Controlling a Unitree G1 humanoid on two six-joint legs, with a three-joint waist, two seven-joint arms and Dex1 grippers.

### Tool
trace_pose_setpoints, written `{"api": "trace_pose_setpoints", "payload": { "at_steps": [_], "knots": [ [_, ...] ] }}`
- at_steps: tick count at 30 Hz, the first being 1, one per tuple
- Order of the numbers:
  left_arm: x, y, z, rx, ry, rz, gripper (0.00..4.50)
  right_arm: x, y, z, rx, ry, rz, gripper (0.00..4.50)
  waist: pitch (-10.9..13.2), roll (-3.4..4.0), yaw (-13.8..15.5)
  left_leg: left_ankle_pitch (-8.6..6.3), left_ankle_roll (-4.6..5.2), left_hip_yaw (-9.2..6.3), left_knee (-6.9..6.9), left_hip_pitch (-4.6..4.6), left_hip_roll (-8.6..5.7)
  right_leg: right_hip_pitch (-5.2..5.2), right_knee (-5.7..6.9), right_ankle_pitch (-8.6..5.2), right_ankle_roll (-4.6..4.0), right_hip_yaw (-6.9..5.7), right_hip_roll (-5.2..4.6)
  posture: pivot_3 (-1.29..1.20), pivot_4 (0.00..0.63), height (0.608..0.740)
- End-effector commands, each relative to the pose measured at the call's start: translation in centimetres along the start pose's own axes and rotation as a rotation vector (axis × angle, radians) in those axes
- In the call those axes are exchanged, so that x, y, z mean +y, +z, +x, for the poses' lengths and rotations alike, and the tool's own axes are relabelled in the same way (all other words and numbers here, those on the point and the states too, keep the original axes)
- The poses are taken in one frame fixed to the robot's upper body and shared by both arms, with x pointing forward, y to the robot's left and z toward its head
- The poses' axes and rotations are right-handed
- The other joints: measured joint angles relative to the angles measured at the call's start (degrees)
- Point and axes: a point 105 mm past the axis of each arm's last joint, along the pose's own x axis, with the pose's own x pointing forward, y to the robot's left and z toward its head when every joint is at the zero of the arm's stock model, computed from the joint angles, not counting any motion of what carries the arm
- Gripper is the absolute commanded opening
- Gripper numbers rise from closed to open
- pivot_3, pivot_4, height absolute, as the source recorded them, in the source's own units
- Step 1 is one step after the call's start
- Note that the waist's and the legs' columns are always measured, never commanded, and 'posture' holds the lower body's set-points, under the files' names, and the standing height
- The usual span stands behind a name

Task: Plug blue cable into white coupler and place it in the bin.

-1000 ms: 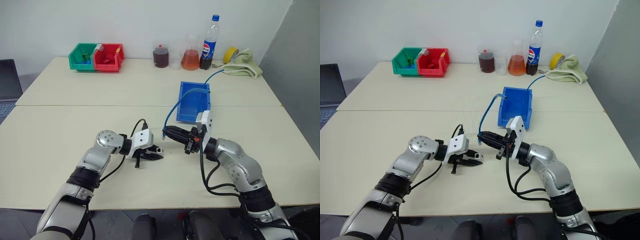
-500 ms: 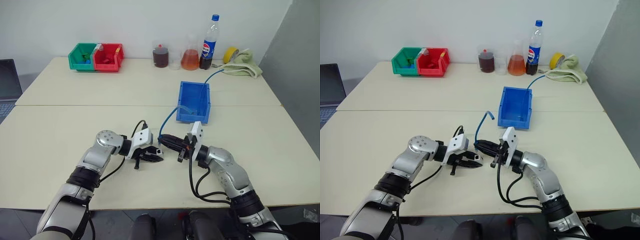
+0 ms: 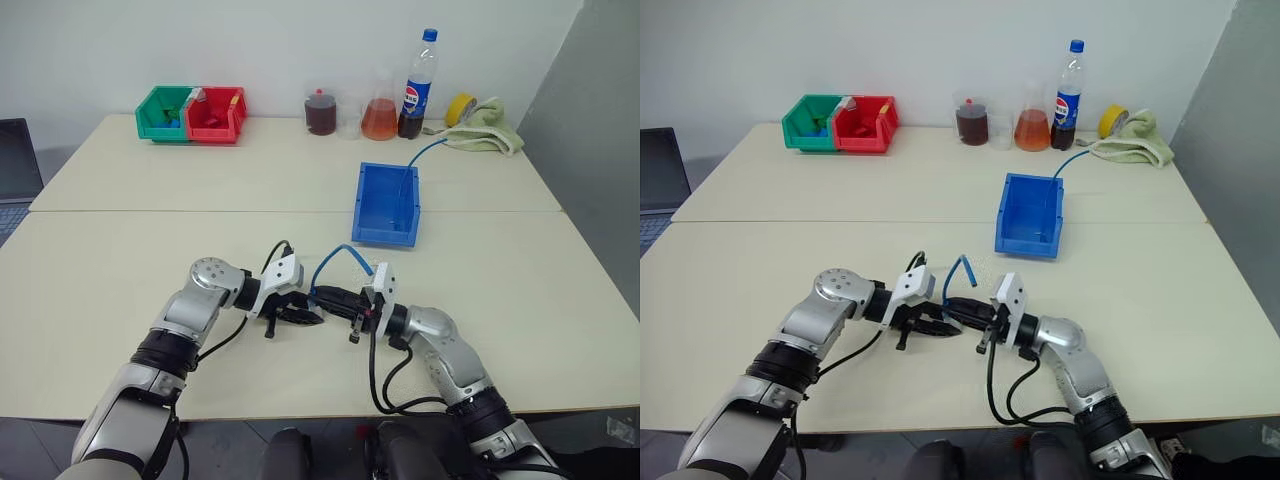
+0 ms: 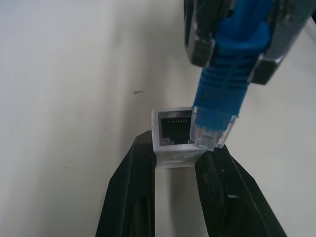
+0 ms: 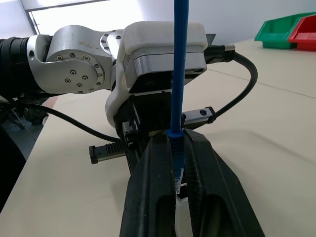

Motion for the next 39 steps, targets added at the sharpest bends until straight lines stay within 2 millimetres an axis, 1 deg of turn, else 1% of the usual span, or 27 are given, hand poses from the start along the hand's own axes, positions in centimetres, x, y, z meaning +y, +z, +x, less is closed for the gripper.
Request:
{"api": "trace_pose_setpoints", "payload": {
  "at_steps": [1, 5, 10, 15, 22, 27, 33, 39],
  "knots": [
    [0.1, 1.3, -0.7, -0.028, -0.005, 0.045, 0.79, -0.6, 0.6, 0.3, -0.021, -0.005, -0.044, 0.05, 0.0, 0.0, 0.0, 0.0, 0.0, 0.0, 0.0, 0.0, 0.0, 0.0, 0.0, 0.0, 0.0, 0.0, 0.0, 0.0, 0.15, 0.74],
    [-0.2, 1.2, -0.8, -0.029, -0.025, 0.038, 0.79, -1.1, 1.5, 0.4, -0.042, 0.008, -0.063, 0.05, 0.0, 0.0, 0.0, 0.0, 0.0, 0.01, 0.02, -0.01, -0.01, 0.0, 0.0, 0.01, -0.01, 0.01, -0.01, 0.0, 0.15, 0.74],
    [-0.3, 1.1, -0.9, -0.024, -0.034, 0.046, 0.79, -0.6, 1.9, 0.5, -0.037, 0.078, -0.081, 0.05, 0.0, 0.01, 0.0, 0.0, 0.0, 0.0, 0.02, 0.0, 0.01, 0.0, 0.0, 0.01, -0.02, 0.01, 0.0, 0.0, 0.15, 0.74],
    [-0.3, 1.1, -1.0, -0.021, -0.031, 0.051, 0.79, 0.1, 1.2, 0.2, -0.002, 0.146, -0.078, 0.05, 0.0, 0.01, 0.0, 0.0, 0.0, 0.01, 0.02, -0.01, 0.0, 0.0, 0.0, 0.01, -0.02, 0.01, -0.01, 0.0, 0.15, 0.74],
    [-0.3, 0.9, -1.1, -0.017, -0.027, 0.049, 0.79, 0.5, 0.5, 0.3, 0.019, 0.178, -0.1, 0.05, 0.0, 0.01, 0.0, 0.0, 0.0, 0.01, 0.02, 0.0, 0.0, 0.0, 0.02, 0.01, -0.02, 0.01, 0.0, 0.0, 0.15, 0.74],
    [-0.5, 0.9, -1.1, -0.019, -0.032, 0.049, 0.79, 0.4, 0.0, 0.4, 0.033, 0.19, -0.103, 0.05, 0.0, 0.01, 0.0, 0.0, 0.0, 0.01, 0.03, 0.0, 0.0, 0.0, 0.04, 0.01, -0.03, 0.02, 0.0, 0.0, 0.15, 0.74],
    [-0.5, 1.0, -1.0, -0.011, -0.042, 0.079, 0.79, 0.4, -0.8, 0.6, 0.076, 0.233, -0.072, 0.05, 0.0, 0.01, 0.0, 0.0, 0.0, 0.01, 0.06, 0.02, 0.0, 0.0, 0.09, 0.01, -0.03, 0.02, -0.01, 0.0, 0.15, 0.74],
    [-0.6, 0.9, -0.9, -0.01, -0.046, 0.094, 0.79, 0.5, -1.1, 1.0, 0.098, 0.275, -0.009, 0.05, 0.0, 0.01, 0.0, 0.0, 0.0, 0.01, 0.08, 0.03, 0.01, -0.01, 0.16, 0.01, -0.05, 0.02, -0.01, 0.0, 0.15, 0.74]
  ]
}}
